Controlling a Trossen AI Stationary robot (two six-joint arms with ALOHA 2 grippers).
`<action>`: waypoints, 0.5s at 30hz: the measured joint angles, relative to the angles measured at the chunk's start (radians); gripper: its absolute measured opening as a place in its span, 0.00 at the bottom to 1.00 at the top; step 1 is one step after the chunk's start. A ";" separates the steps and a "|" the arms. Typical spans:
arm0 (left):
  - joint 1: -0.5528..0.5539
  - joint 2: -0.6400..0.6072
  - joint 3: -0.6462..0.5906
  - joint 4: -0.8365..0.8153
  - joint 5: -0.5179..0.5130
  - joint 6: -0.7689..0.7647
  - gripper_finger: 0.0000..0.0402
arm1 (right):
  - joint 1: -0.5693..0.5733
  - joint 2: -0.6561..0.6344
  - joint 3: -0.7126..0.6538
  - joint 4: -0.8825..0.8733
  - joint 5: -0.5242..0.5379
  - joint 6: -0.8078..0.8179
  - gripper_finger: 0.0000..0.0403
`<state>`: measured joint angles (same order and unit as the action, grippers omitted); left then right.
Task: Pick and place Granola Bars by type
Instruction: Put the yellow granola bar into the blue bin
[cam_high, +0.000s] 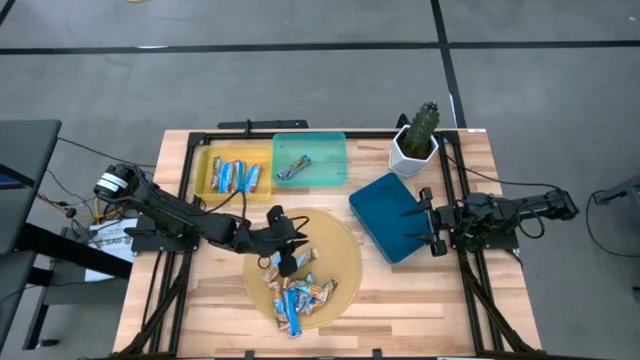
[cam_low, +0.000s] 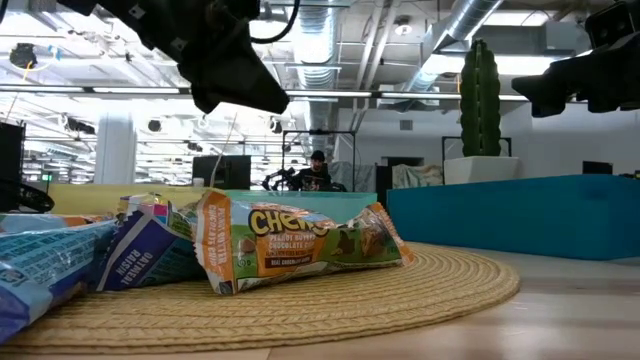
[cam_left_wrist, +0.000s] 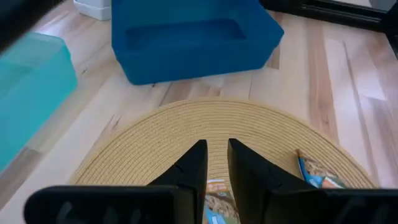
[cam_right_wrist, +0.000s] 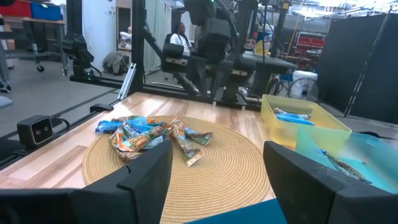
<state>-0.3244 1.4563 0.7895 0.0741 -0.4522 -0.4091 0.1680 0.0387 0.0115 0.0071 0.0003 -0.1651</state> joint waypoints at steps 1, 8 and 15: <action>0.000 0.000 0.000 -0.004 0.000 0.001 0.14 | 0.000 0.000 0.000 0.000 0.000 0.000 0.61; 0.000 0.000 0.000 -0.068 0.001 -0.011 0.14 | 0.000 0.000 0.000 0.000 0.000 0.000 0.61; 0.000 0.000 0.000 -0.165 0.066 -0.105 0.14 | 0.000 0.000 0.000 0.000 0.000 0.000 0.61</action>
<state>-0.3244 1.4563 0.7895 -0.0907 -0.3860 -0.5145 0.1680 0.0389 0.0116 0.0071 0.0006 -0.1652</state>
